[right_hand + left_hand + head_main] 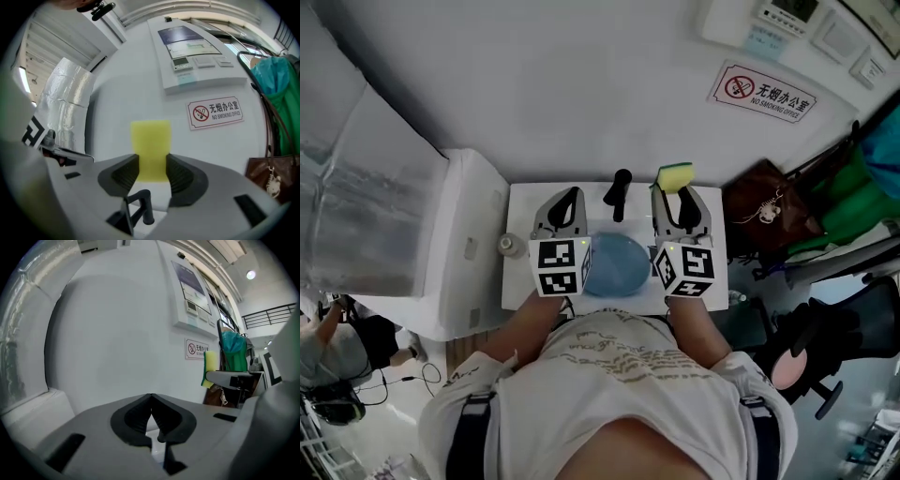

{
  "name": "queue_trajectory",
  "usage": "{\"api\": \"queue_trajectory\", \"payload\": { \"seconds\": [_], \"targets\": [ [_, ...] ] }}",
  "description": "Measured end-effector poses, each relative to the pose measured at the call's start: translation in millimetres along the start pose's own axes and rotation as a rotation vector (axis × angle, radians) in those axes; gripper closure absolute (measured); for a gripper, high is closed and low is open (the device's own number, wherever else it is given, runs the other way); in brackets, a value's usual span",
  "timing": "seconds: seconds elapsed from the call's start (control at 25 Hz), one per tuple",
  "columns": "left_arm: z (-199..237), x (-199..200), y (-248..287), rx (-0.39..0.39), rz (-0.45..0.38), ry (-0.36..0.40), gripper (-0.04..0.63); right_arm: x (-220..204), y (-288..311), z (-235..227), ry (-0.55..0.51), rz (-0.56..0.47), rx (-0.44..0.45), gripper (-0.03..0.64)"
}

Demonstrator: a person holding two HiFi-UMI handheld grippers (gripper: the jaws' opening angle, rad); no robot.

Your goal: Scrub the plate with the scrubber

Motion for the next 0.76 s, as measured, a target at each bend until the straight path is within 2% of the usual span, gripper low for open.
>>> {"api": "queue_trajectory", "payload": {
  "seconds": [0.4, 0.76],
  "targets": [
    [-6.3, -3.3, 4.2, -0.056, 0.021, -0.046, 0.572, 0.6, 0.3, 2.6, 0.002, 0.014, 0.002, 0.428],
    [-5.9, -3.2, 3.1, -0.06, 0.031, -0.019, 0.572, -1.3, 0.0, 7.4, 0.007, 0.023, 0.017, 0.43]
  ]
}}
Point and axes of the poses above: the fingertips, and each gripper's own axes: y forward along the fingers, z to its left, x out of its top, the point moved 4 cm from there along -y, backward along the fingers, and after that the axes turned 1 degree about y, right-handed, at the moved point
